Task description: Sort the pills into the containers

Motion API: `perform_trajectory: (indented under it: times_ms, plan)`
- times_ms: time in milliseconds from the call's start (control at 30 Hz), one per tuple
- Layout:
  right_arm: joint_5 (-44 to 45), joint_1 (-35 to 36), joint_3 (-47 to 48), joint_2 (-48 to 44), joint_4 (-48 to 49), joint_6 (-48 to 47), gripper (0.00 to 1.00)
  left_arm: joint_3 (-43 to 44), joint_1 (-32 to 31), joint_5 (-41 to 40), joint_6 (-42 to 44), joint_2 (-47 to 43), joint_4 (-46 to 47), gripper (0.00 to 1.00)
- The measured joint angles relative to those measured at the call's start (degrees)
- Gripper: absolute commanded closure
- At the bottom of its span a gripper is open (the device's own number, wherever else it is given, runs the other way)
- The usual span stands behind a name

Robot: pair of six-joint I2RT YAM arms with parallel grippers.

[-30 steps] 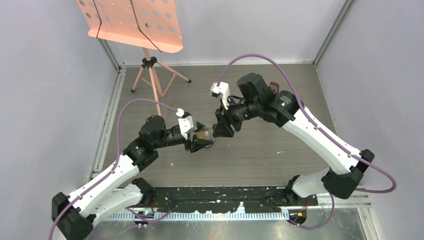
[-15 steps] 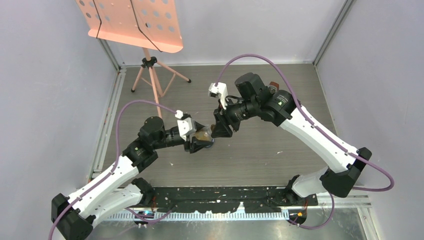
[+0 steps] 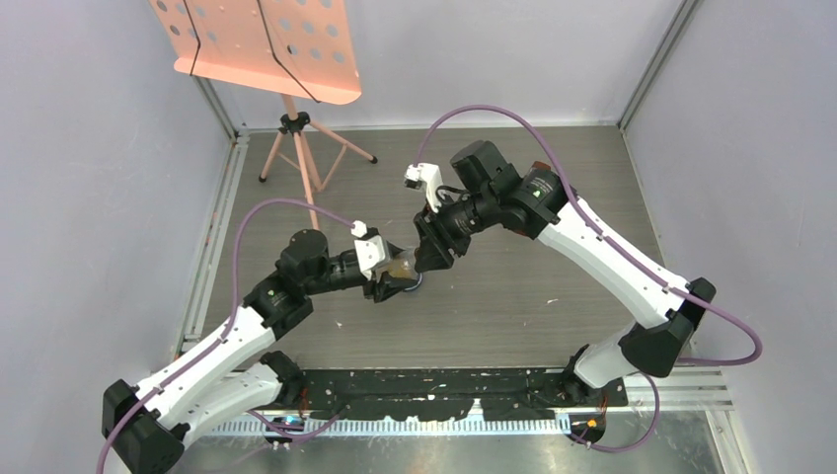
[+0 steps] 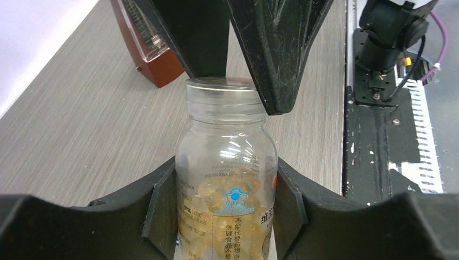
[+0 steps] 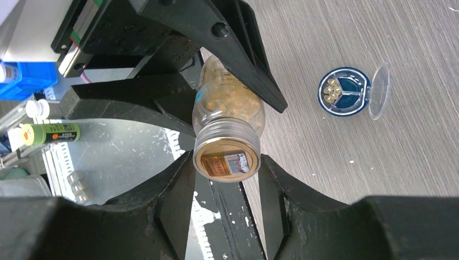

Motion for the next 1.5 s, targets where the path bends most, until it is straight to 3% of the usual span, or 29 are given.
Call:
perform_trajectory:
  times_ms: [300, 500, 567, 733, 833, 933, 1200, 1500]
  plan:
    - [6.19, -0.85, 1.11, 3.41, 1.75, 14.56, 0.67, -0.13, 0.2, -6.91, 0.09, 2.64, 1.11, 0.98]
    - [10.49, -1.62, 1.42, 5.25, 3.65, 29.0, 0.67, -3.56, 0.44, -12.09, 0.31, 3.76, 8.07, 0.98]
    - [11.65, -1.79, 1.42, 5.29, 4.17, 33.97, 0.61, -4.33, 0.44, -13.18, 0.68, 3.76, 10.23, 0.99]
    - [12.59, -2.03, 1.42, 5.31, 5.29, 41.81, 0.22, -4.7, 0.63, -14.49, 1.81, 3.69, 12.11, 1.0]
    - [11.78, -1.73, 1.42, 5.42, 7.26, 43.87, 0.1, -4.72, 0.24, -14.29, 2.01, 3.1, 15.04, 1.0]
    - [10.6, -1.88, 0.87, 5.05, 9.86, 43.85, 0.01, -4.72, 0.13, -14.36, 1.99, 2.21, 16.7, 1.0]
    - [7.69, -6.71, -5.64, -4.17, 14.08, 36.98, 0.0, -4.72, 0.13, -13.9, 1.95, 1.22, 16.24, 1.0]
    - [-1.79, -8.0, -1.46, -7.76, 10.86, 13.07, 0.0, -2.84, 0.28, -5.38, 1.51, 1.03, 8.35, 1.0]
